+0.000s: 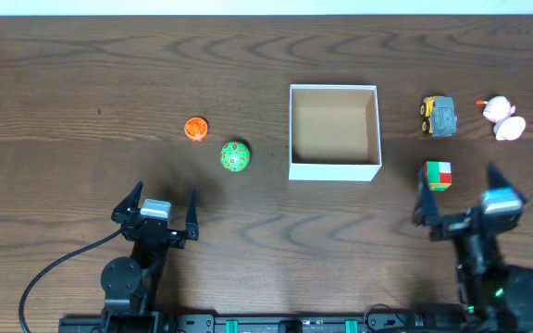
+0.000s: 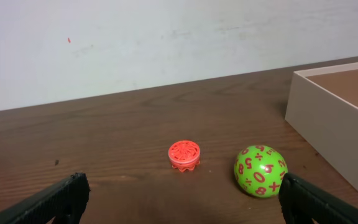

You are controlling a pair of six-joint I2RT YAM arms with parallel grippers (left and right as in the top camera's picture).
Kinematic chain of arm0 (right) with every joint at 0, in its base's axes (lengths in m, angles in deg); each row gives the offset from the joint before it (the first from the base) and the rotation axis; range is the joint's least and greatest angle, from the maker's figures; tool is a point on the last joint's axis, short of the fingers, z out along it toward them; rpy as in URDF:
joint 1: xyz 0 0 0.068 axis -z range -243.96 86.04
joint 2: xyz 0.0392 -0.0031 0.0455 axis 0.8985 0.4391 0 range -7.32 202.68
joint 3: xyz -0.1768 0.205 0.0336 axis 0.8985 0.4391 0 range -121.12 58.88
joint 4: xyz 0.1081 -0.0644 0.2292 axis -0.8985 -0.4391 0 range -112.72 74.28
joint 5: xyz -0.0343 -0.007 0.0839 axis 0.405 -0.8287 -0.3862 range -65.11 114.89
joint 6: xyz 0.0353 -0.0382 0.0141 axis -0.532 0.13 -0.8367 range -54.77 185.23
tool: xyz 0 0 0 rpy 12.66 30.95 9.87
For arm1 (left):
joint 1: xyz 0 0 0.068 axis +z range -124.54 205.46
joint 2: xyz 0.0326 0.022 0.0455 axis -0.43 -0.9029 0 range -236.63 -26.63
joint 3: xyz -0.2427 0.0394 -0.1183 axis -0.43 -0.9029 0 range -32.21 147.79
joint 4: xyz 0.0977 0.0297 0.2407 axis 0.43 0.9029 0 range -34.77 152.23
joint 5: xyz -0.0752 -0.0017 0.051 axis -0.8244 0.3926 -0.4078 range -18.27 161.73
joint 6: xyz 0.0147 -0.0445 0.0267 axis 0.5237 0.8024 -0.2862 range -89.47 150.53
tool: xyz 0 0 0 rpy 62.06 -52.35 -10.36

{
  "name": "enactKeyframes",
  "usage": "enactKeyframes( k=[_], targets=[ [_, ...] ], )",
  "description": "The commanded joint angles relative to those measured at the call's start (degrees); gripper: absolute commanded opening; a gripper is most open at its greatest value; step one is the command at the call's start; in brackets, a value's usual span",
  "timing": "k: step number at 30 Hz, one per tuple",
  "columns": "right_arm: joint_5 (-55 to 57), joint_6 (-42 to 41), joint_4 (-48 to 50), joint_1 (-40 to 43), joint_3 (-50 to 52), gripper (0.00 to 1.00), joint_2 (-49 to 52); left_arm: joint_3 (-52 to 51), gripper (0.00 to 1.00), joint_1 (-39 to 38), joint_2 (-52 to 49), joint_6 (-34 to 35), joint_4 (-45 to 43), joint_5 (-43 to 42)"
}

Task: Pack container
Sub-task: 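Move the right gripper over the small Rubik's cube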

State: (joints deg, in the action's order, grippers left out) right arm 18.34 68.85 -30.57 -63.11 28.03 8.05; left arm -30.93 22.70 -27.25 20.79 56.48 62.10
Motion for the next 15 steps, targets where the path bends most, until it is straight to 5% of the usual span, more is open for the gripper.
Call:
enactKeyframes(
  k=[1, 15],
  targets=[
    [5.29, 4.61, -5.42, 0.68, -9.35, 0.99, 11.47, -1.05, 0.98, 0.2, 0.31, -0.52, 1.92, -0.42],
    [-1.25, 8.7, -46.07, 12.52, -64.28, 0.99, 67.84, -1.05, 0.98, 0.2, 0.31, -0.52, 1.95, -0.42]
  ],
)
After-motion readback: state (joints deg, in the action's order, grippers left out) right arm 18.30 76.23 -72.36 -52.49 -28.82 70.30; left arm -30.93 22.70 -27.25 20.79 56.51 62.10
